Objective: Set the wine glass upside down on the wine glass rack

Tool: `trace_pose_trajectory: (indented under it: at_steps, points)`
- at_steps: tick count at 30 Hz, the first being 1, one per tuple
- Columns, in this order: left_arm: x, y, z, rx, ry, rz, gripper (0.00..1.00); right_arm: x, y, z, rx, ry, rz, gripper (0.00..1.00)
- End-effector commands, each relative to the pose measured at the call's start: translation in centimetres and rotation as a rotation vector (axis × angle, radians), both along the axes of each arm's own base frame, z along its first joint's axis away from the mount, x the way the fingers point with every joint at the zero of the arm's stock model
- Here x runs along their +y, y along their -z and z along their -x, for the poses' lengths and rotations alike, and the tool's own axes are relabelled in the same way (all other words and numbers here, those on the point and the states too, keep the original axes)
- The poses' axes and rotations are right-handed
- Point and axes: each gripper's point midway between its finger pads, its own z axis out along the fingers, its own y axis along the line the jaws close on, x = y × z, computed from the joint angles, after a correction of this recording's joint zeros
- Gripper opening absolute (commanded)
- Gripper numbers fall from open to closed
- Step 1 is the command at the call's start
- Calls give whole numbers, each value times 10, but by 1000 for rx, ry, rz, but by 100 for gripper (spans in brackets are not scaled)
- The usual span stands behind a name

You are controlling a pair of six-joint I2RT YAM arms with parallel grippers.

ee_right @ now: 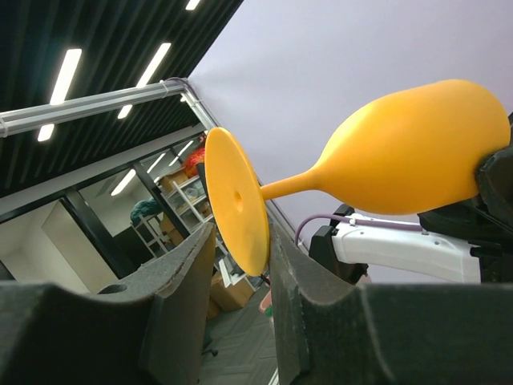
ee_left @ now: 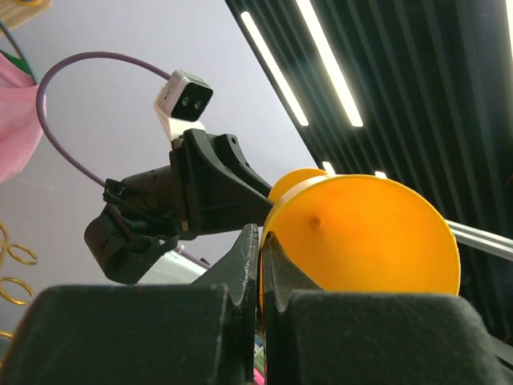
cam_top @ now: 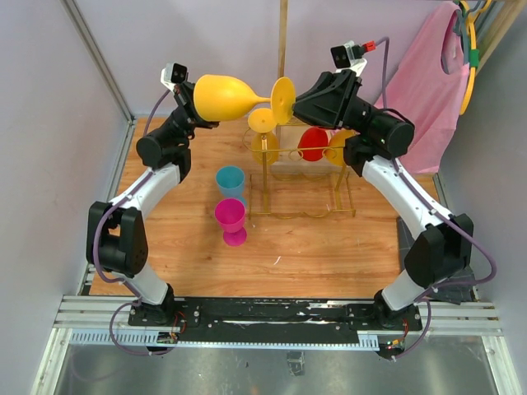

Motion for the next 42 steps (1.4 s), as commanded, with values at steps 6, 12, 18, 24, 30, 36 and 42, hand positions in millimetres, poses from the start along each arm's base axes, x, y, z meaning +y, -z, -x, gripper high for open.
trace_pose_trajectory:
  at_steps: [6, 12, 18, 24, 30, 36, 42]
  points:
    - [25, -35, 59, -70, 235, 147, 0, 5, -13, 20, -76, -43, -56, 23]
    - [24, -35, 59, -69, 241, 146, 0, 8, -16, 22, -79, -50, -59, 1]
    - [22, -33, 60, -102, 208, 133, 21, 7, -20, 24, -82, -46, -72, 1]
    - [26, -22, 49, -102, 149, 107, 48, 4, -25, 26, -87, -42, -83, 1]
    - [39, -8, 34, -89, 63, 73, 55, 2, -33, 26, -92, -26, -80, 1]
    - [67, 16, 14, -36, -56, 27, 54, 0, -35, 8, -53, 63, -38, 1]
    - [80, 25, 13, -26, -110, -3, 51, -4, -29, -19, -47, 255, 94, 1]
